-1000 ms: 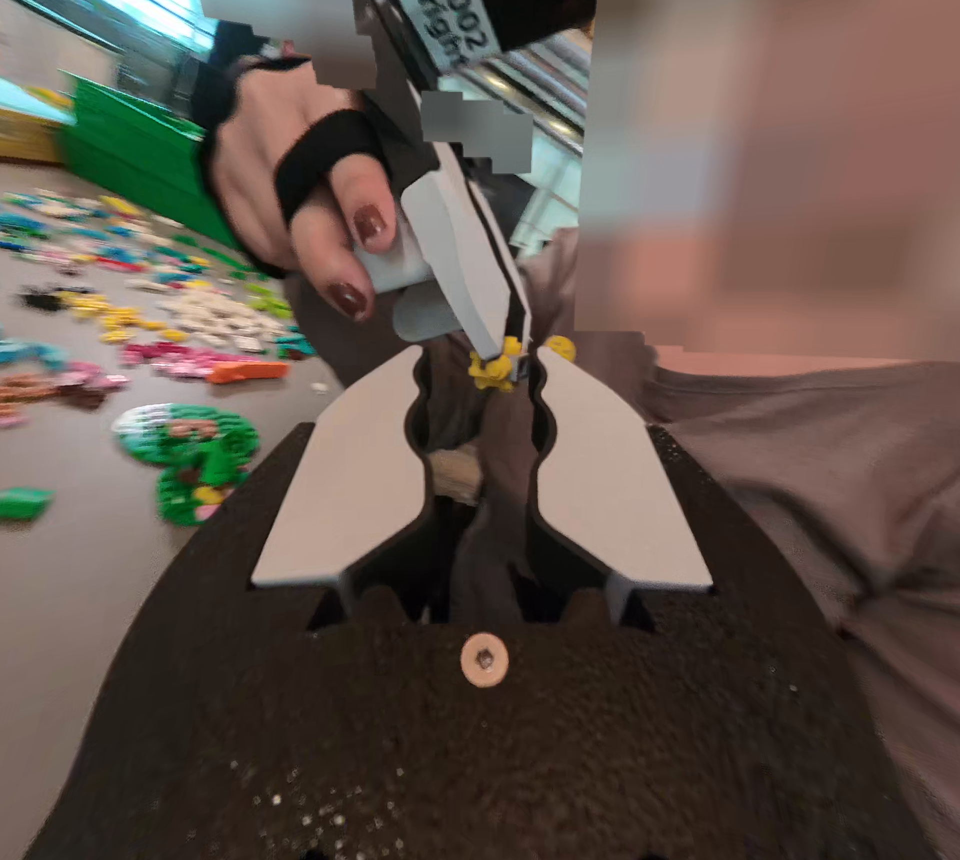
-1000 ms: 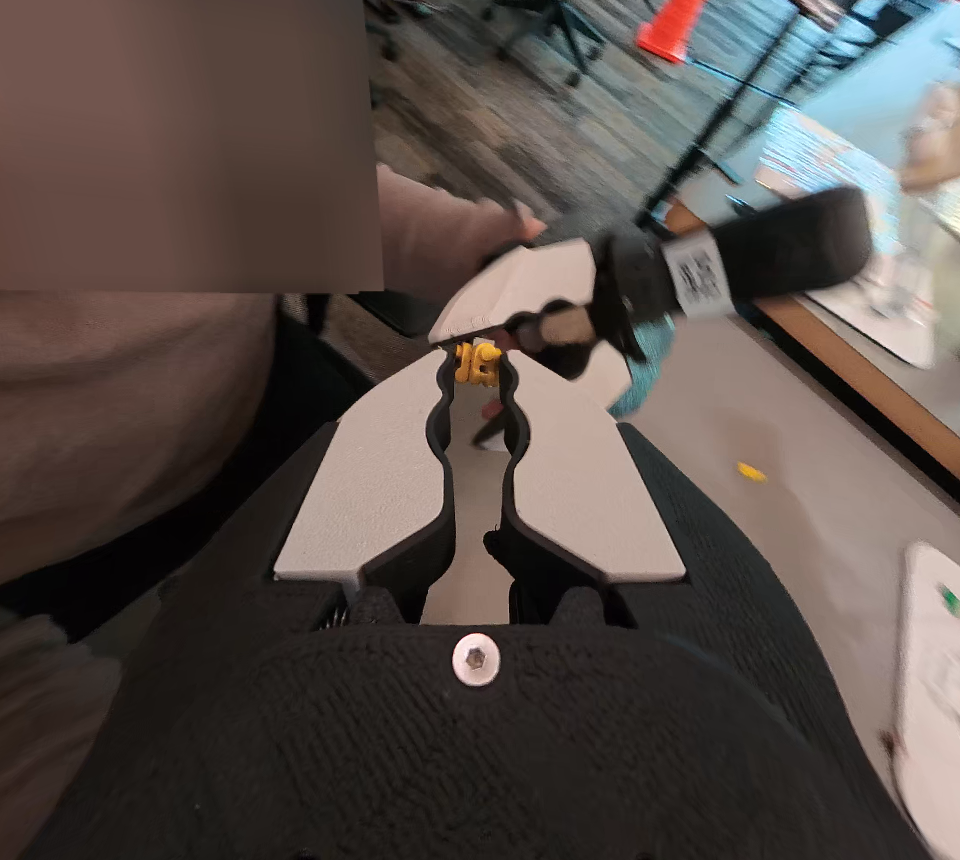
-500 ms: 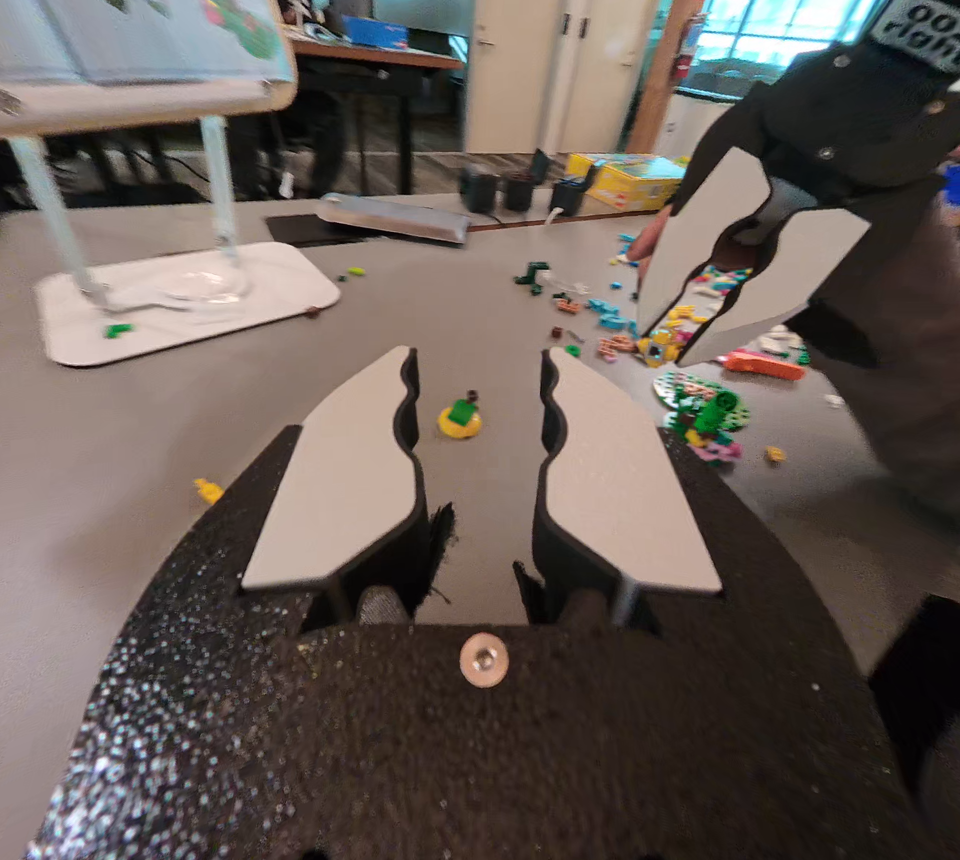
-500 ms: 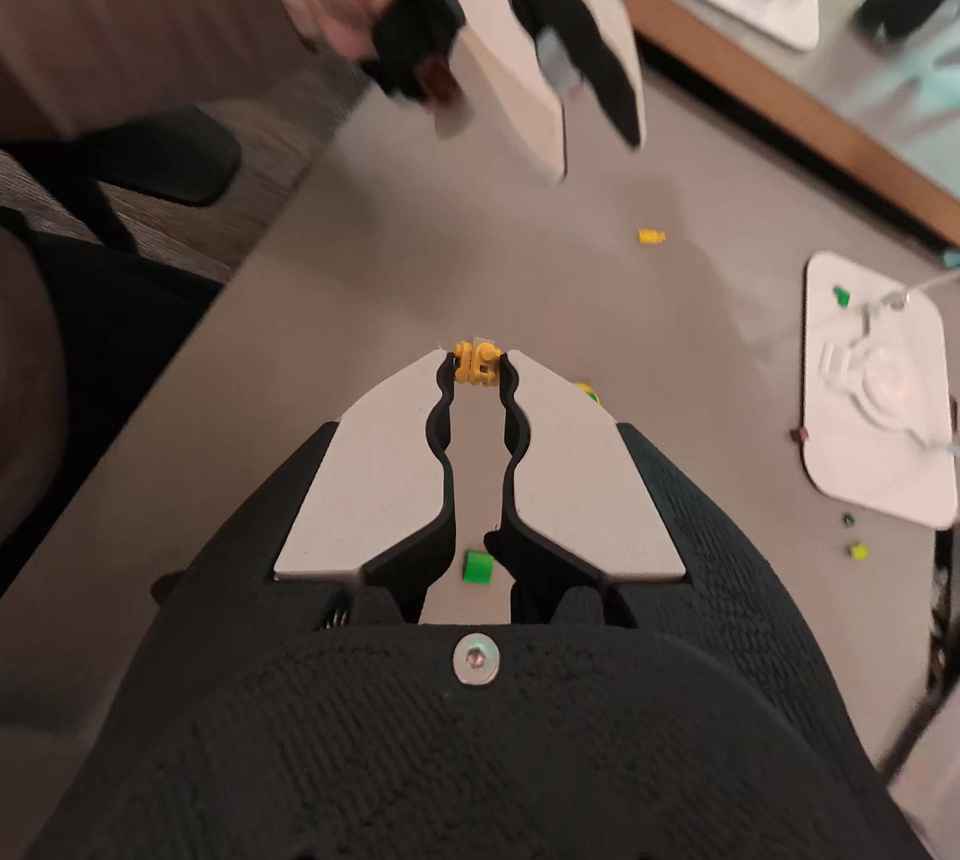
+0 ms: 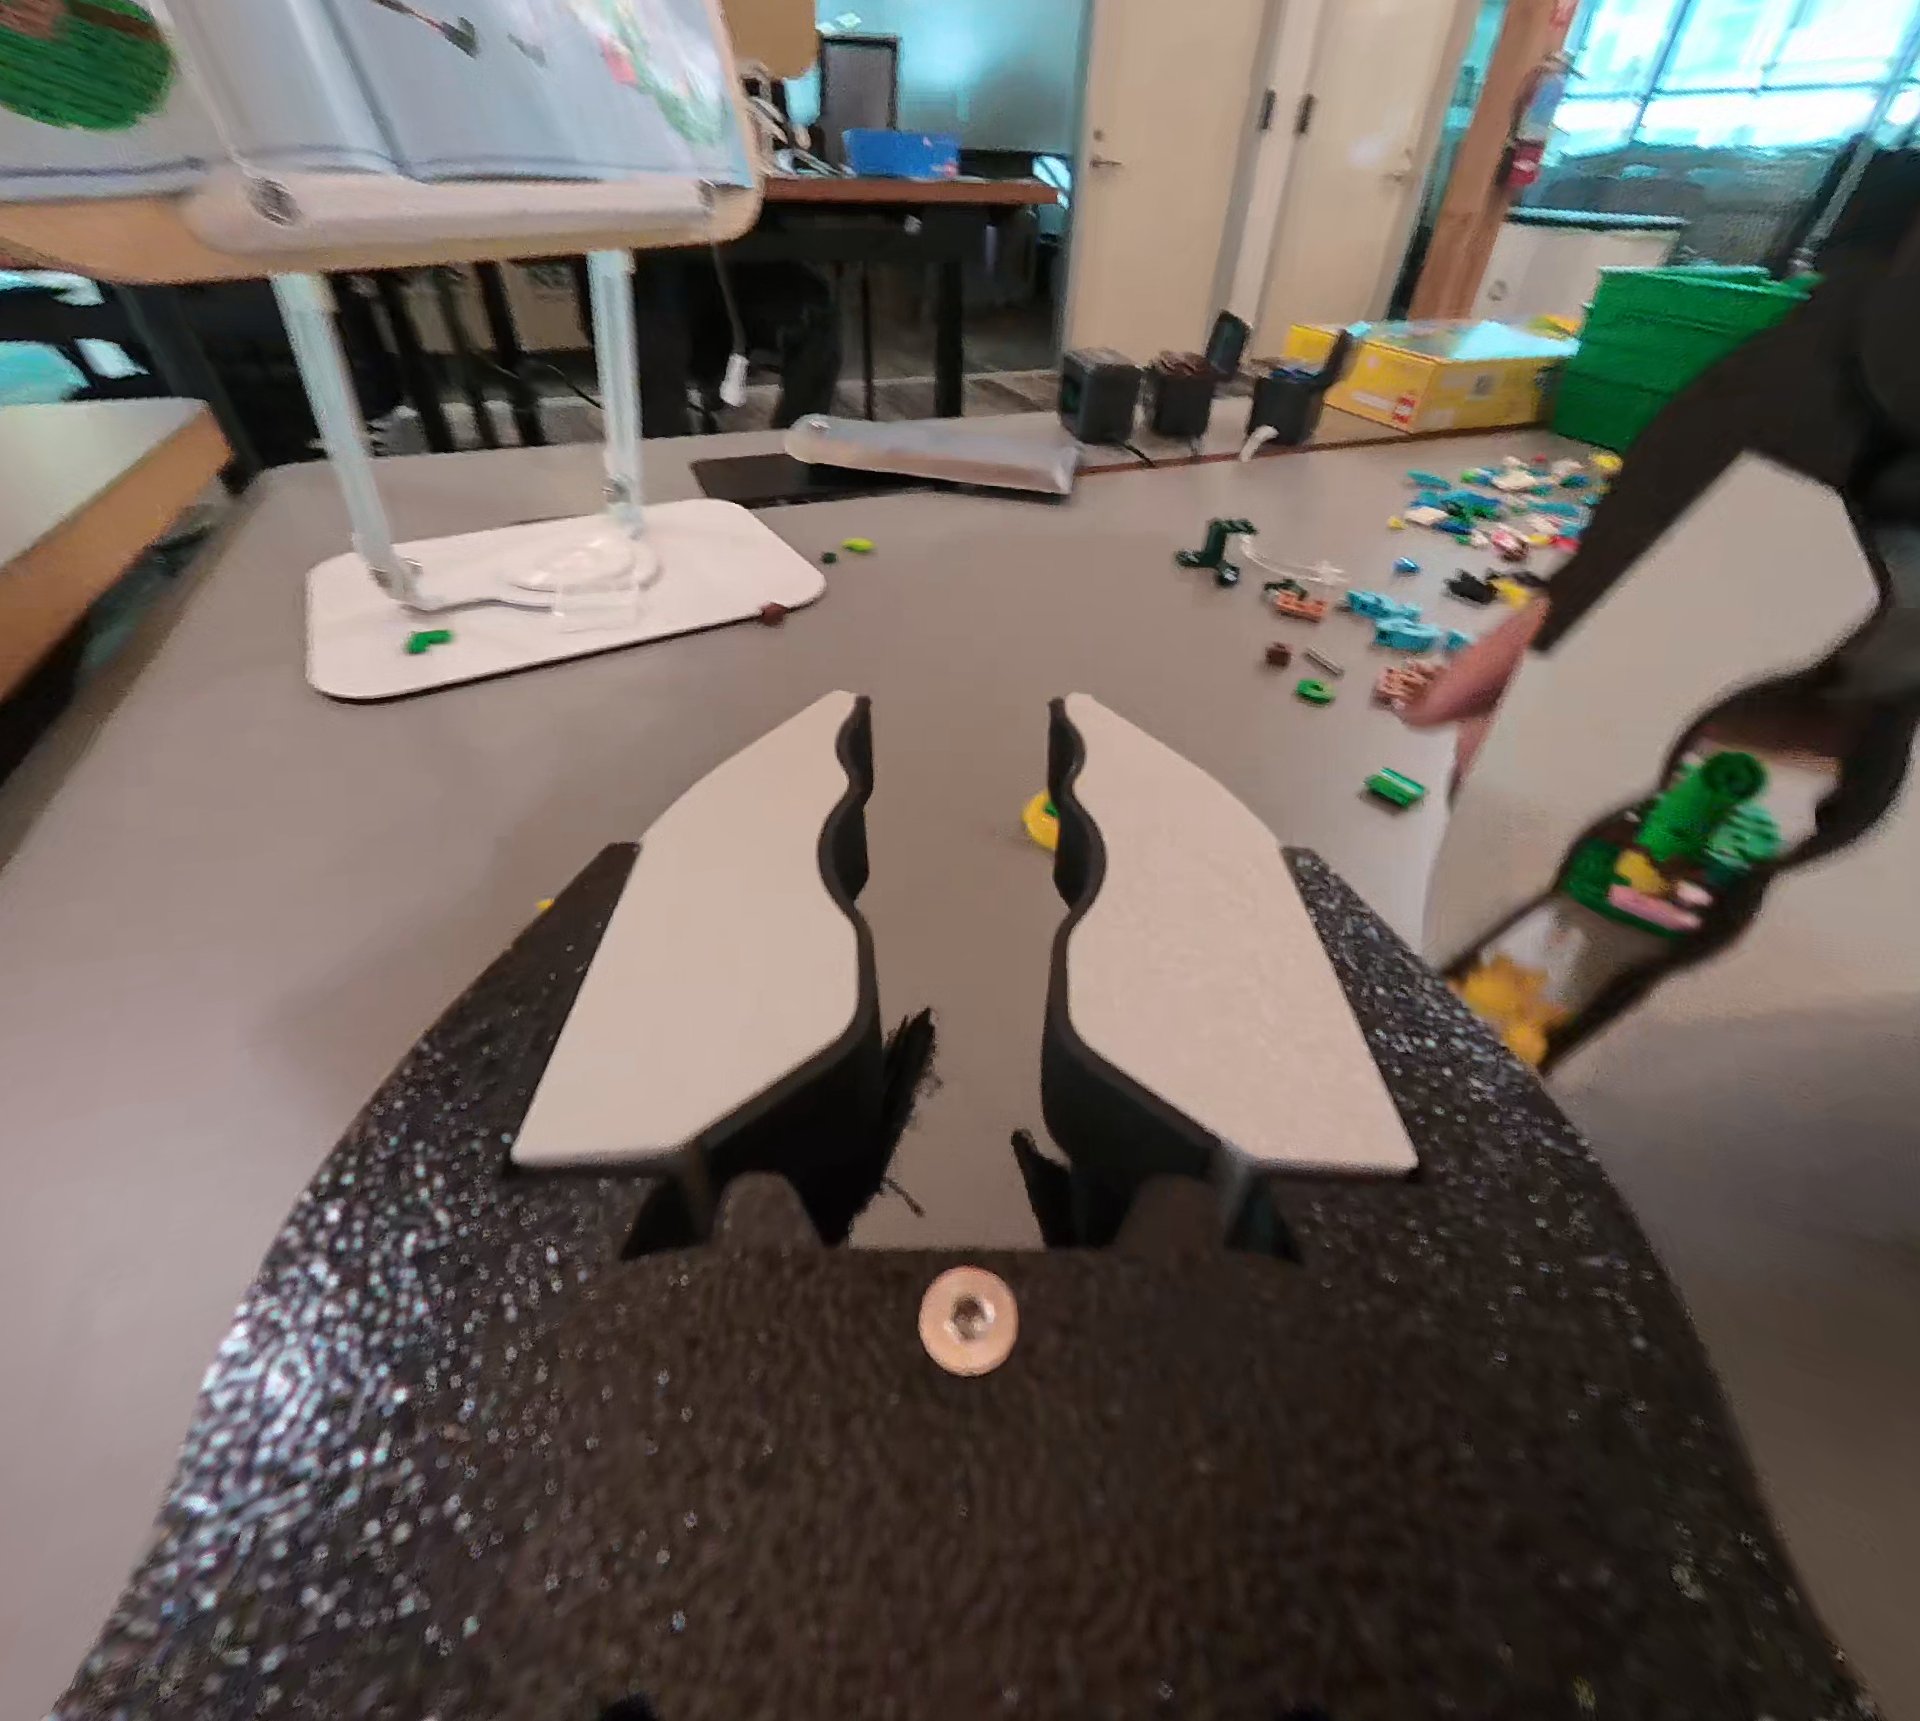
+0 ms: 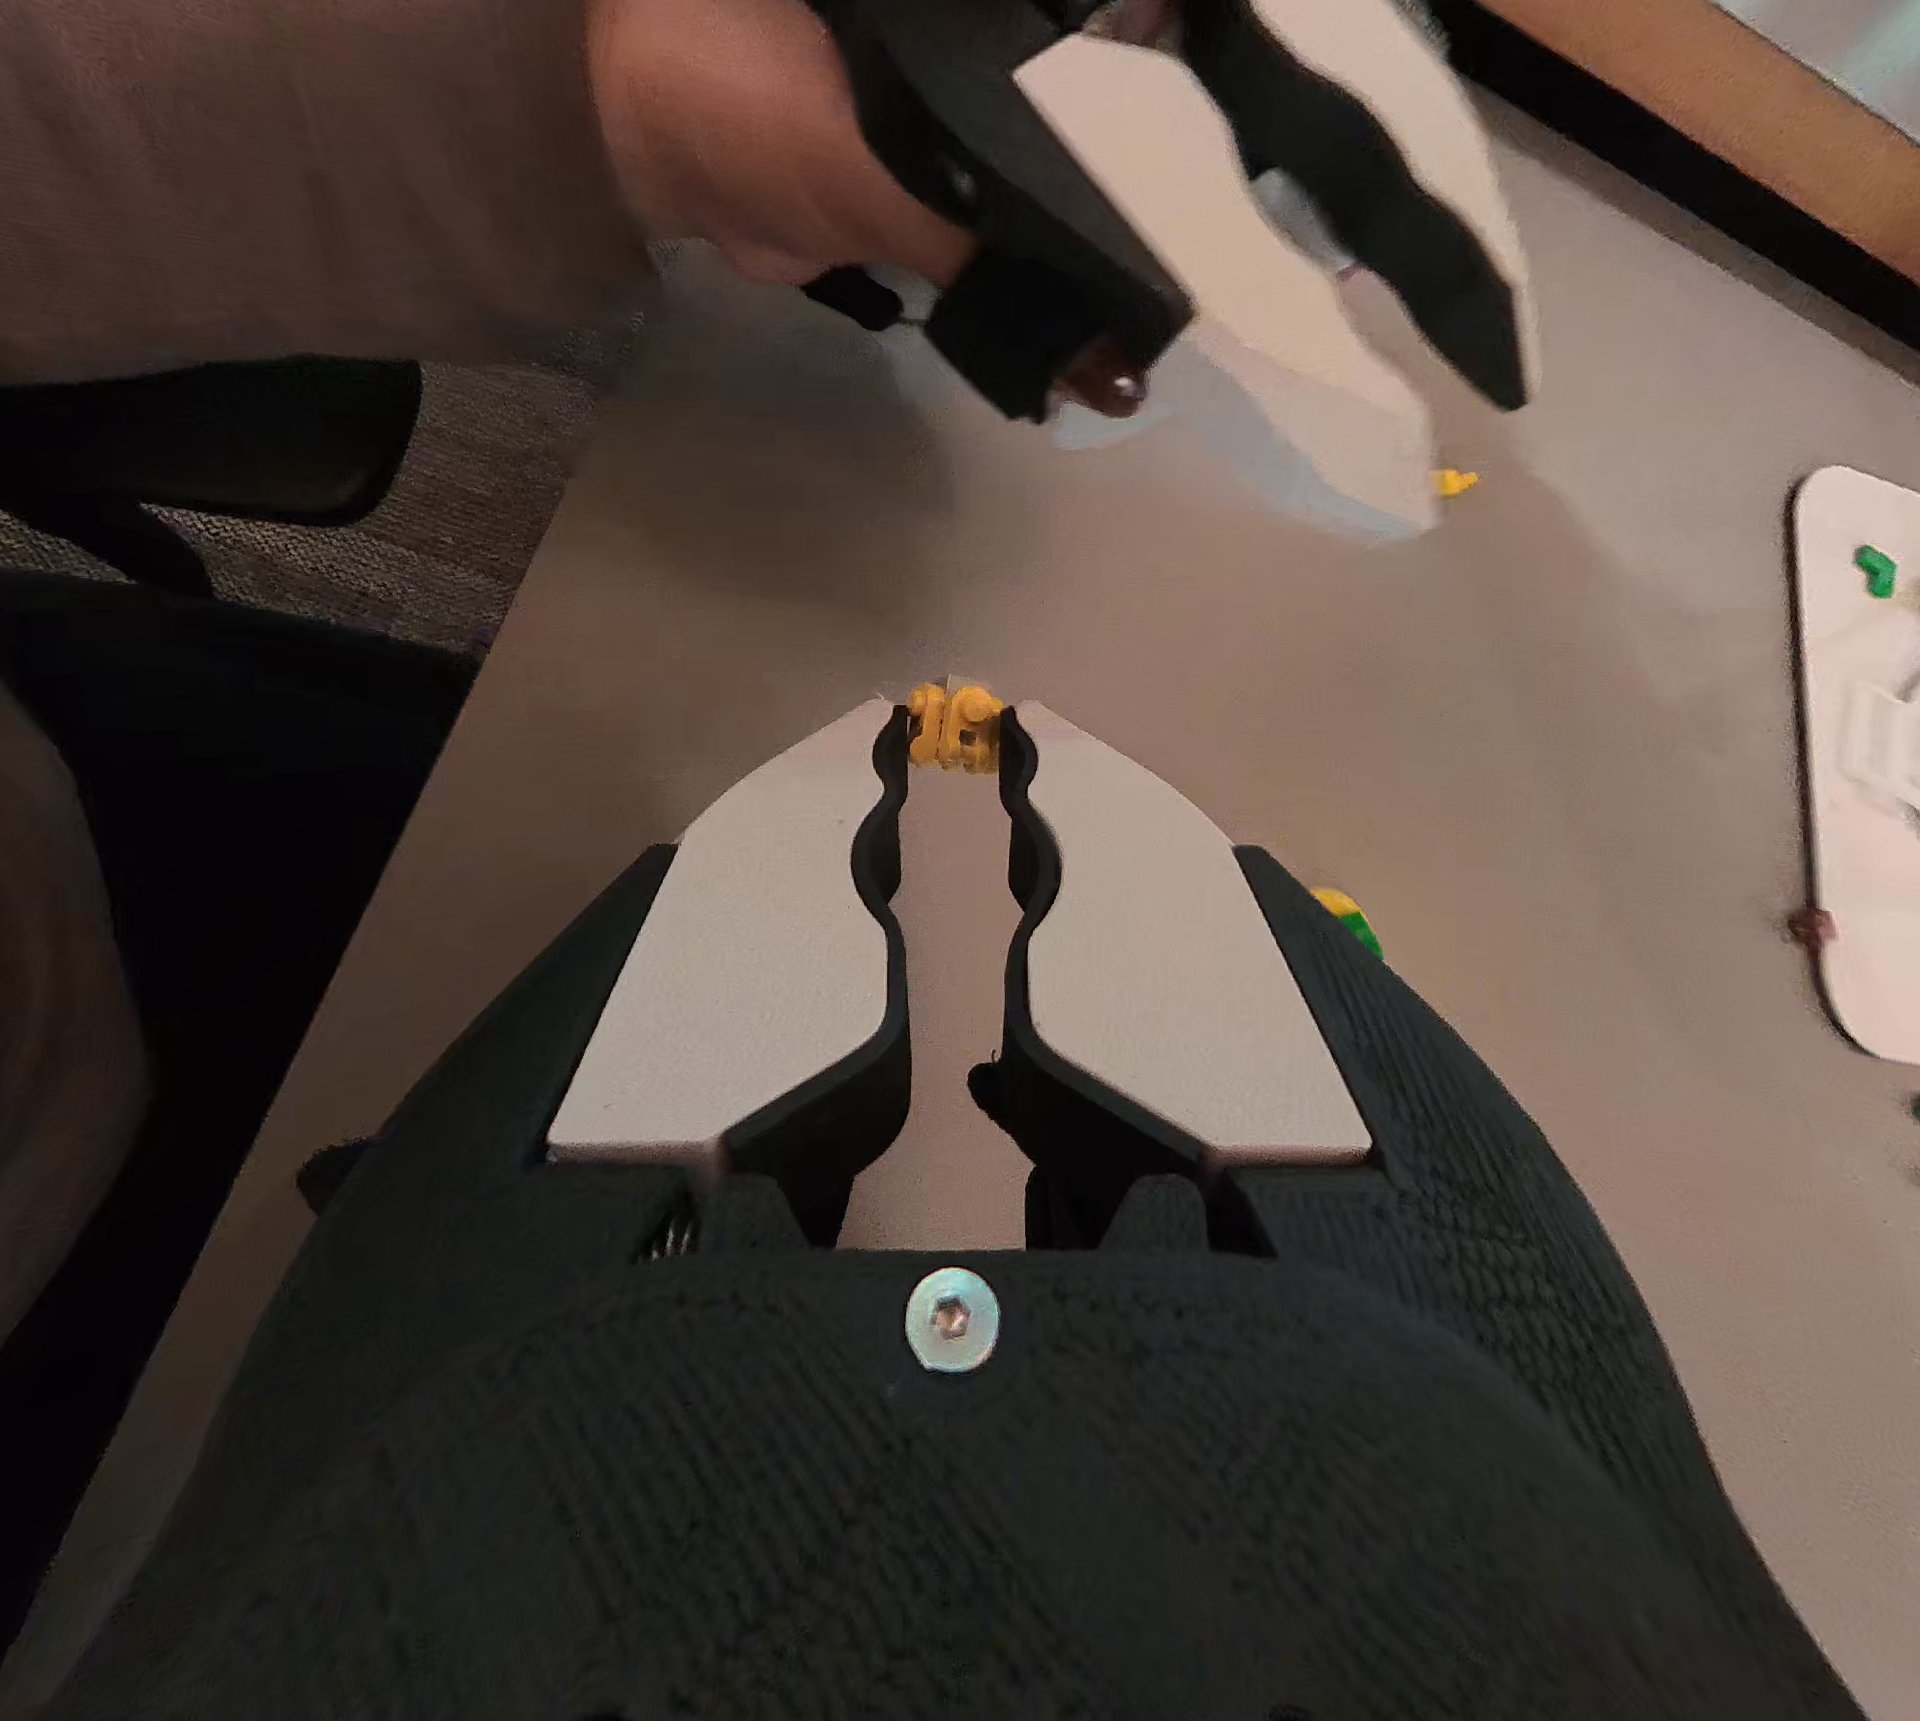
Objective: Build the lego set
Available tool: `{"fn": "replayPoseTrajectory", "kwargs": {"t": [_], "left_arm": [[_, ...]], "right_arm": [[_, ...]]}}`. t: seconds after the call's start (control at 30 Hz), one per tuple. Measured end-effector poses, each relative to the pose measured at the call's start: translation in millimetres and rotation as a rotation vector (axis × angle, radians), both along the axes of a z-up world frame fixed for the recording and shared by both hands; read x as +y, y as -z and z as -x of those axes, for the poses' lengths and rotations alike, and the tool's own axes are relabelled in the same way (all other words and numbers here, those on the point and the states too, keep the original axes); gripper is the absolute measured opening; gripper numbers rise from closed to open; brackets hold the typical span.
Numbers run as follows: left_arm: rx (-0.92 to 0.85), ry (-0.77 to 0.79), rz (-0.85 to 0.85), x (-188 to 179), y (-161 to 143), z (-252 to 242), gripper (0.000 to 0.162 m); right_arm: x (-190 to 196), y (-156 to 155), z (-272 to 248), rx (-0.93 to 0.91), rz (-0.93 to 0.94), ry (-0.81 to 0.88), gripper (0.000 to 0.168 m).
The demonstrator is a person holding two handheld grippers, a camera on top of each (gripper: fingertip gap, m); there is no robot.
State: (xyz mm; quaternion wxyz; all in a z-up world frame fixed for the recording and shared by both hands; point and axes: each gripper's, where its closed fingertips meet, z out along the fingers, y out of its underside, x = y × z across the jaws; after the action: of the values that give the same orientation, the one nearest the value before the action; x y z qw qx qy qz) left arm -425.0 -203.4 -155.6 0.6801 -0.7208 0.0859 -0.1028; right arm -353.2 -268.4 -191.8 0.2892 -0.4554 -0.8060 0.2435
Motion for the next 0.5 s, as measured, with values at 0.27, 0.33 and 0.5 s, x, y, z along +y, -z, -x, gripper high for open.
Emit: {"fn": "replayPoseTrajectory", "kwargs": {"t": [0.27,0.33,0.5], "left_arm": [[0.139,-0.392,-0.028,-12.2,-8.7,69.2,0.018],[0.093,-0.385,-0.037,-14.5,-10.9,73.2,0.018],[0.022,-0.368,-0.033,-18.7,-11.1,80.8,0.018]], "right_arm": [[-1.1,41.0,12.0,-0.048,-0.067,0.047,0.015],[0.5,47.0,11.8,-0.069,-0.06,0.049,0.015],[16.1,58.6,8.7,-0.126,-0.098,0.079,0.015]]}}
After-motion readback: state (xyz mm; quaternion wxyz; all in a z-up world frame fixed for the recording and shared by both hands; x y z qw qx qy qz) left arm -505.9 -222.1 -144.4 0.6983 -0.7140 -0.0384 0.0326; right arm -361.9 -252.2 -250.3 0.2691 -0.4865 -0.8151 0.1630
